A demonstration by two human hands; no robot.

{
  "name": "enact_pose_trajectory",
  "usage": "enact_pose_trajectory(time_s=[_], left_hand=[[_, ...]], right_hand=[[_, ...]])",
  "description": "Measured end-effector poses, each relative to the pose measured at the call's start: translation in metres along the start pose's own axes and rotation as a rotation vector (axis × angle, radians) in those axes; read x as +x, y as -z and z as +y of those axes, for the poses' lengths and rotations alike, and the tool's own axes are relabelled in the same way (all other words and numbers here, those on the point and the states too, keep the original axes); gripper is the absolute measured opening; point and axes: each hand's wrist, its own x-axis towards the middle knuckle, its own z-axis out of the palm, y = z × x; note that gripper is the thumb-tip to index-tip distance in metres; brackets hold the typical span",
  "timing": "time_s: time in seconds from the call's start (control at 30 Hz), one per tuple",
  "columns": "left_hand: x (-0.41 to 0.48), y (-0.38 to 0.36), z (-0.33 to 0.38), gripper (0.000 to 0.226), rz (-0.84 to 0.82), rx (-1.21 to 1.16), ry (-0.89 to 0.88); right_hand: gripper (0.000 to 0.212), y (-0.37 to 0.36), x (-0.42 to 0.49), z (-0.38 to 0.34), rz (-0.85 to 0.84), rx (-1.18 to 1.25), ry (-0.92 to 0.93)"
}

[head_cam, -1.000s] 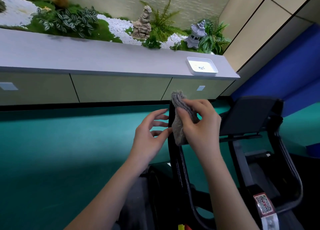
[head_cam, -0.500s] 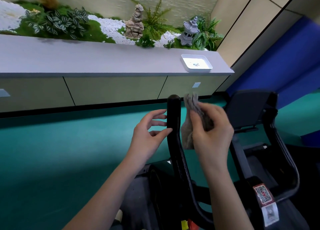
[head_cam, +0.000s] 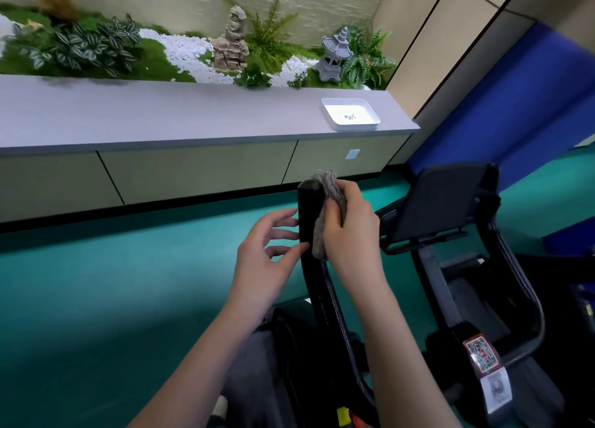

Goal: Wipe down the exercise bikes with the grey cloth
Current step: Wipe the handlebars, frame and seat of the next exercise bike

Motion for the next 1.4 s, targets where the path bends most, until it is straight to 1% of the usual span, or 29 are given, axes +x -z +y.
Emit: enact_pose_trajectory(time_s=[0.07,0.23,0.33,0.4,0.53,0.63,0.73,0.9,1.03,1.2,1.3,1.4], left_hand=[[-0.001,-0.001,-0.001,0.043,0.009,0.012,-0.013],[-0.003,0.0,-0.004,0.044,0.01,0.023,-0.021],[-0.004,0.0,-0.006,0.044,-0.002,0.04,-0.013],[-0.005,0.0,-0.007,0.045,-0.008,0.044,-0.006],[-0.005,0.0,-0.007,0.045,-0.016,0.046,-0.002],[-0.005,0.0,-0.007,0.045,-0.024,0.059,0.002],[-0.004,0.001,-0.007,0.044,-0.029,0.065,0.003],[-0.005,-0.001,-0.007,0.043,-0.018,0.048,0.012],[-0.006,-0.002,-0.007,0.041,-0.012,0.049,0.004],[-0.008,-0.003,-0.007,0.04,0.028,0.091,-0.03],[-0.009,-0.004,-0.008,0.043,0.048,0.111,-0.041],[-0.01,-0.005,-0.01,0.042,0.047,0.105,-0.016]], right_hand=[[0.025,-0.002,-0.006,0.003,0.003,-0.008,0.001],[0.03,0.001,-0.023,0.015,-0.066,-0.001,-0.004],[0.036,-0.001,-0.036,0.02,-0.052,0.031,0.013],[0.037,-0.004,-0.041,0.022,-0.042,0.122,-0.009],[0.028,-0.011,-0.037,0.029,0.01,0.418,-0.145],[0.03,-0.013,-0.025,0.032,0.021,0.511,-0.162],[0.03,-0.015,-0.014,0.03,-0.024,0.527,-0.135],[0.033,-0.011,0.006,0.031,-0.193,0.649,-0.214],[0.031,-0.008,-0.001,0.038,-0.277,0.656,-0.234],[0.032,-0.003,-0.012,0.043,-0.342,0.56,-0.183],[0.034,-0.001,-0.02,0.046,-0.366,0.524,-0.187],[0.033,0.005,-0.032,0.052,-0.367,0.484,-0.221]])
